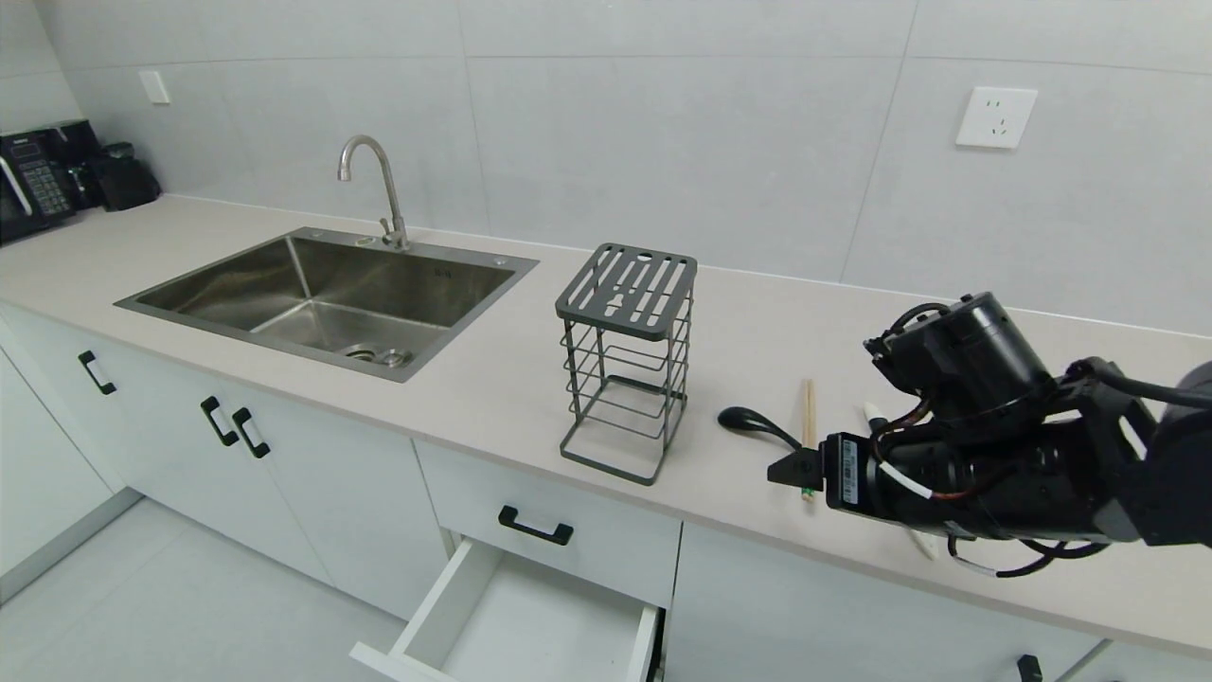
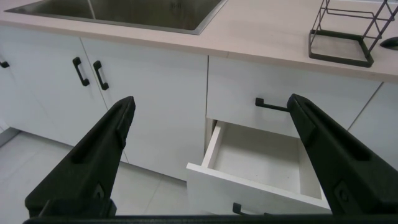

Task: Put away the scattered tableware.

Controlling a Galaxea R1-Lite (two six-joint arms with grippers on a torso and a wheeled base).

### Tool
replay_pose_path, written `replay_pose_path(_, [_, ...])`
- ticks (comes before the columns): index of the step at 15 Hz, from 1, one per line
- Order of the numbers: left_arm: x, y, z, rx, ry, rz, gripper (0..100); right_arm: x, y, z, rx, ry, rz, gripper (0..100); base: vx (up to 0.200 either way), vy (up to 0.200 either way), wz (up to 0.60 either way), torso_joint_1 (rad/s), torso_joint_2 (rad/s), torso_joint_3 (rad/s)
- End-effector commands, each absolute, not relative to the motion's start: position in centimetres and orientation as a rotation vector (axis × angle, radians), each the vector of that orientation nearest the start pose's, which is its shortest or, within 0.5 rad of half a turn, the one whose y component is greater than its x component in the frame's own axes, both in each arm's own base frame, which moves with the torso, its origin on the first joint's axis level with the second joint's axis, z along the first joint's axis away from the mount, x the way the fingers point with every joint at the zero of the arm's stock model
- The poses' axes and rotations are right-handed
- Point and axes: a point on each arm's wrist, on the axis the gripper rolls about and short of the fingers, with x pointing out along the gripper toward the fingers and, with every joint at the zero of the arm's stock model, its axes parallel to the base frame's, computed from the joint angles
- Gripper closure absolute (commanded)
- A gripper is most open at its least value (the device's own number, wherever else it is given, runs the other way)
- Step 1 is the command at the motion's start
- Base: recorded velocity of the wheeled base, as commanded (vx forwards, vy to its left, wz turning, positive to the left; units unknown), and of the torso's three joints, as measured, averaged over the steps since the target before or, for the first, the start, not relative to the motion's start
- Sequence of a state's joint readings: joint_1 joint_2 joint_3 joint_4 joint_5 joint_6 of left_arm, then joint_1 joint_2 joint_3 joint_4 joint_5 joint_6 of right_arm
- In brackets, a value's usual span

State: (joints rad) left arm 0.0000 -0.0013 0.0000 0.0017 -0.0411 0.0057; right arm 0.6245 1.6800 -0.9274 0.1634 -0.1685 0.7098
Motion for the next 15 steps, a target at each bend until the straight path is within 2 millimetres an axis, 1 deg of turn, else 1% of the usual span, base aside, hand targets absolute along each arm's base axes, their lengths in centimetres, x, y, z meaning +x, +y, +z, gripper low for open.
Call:
replay_pose_path(1, [-2.3,-0.1,7.5,0.006,0.001,-0.041,0,23.9,16.7,14.5,0.318,0.964,0.075,0,0.000,0.000,0.00,0.000,0.00,0.000])
replay_pose_path(4, [-2.3,-0.1,7.5,0.006,0.001,-0.041,0,25.4,17.9,13.6,0.313,1.002,0.049,0,0.000,0.000,0.00,0.000,0.00,0.000])
replay_pose_path(5, [-2.3,-0.1,7.5,0.008,0.001,-0.041,0,25.5,18.0,13.4,0.309,1.012,0.043,0,0.000,0.000,0.00,0.000,0.00,0.000])
replay_pose_path(6, [-2.3,-0.1,7.5,0.008,0.001,-0.043,0,25.8,18.3,12.5,0.298,1.034,0.023,0,0.000,0.000,0.00,0.000,0.00,0.000])
replay_pose_path(9, [-2.3,-0.1,7.5,0.008,0.001,-0.043,0,26.5,18.6,11.4,0.306,1.053,-0.018,0,0.000,0.000,0.00,0.000,0.00,0.000])
replay_pose_path(12, [-2.3,-0.1,7.5,0.008,0.001,-0.043,0,26.9,18.7,10.8,0.328,1.084,-0.077,0,0.000,0.000,0.00,0.000,0.00,0.000])
replay_pose_path(15, [-2.3,-0.1,7.5,0.008,0.001,-0.043,0,28.1,18.7,10.9,0.356,1.067,-0.092,0,0.000,0.000,0.00,0.000,0.00,0.000])
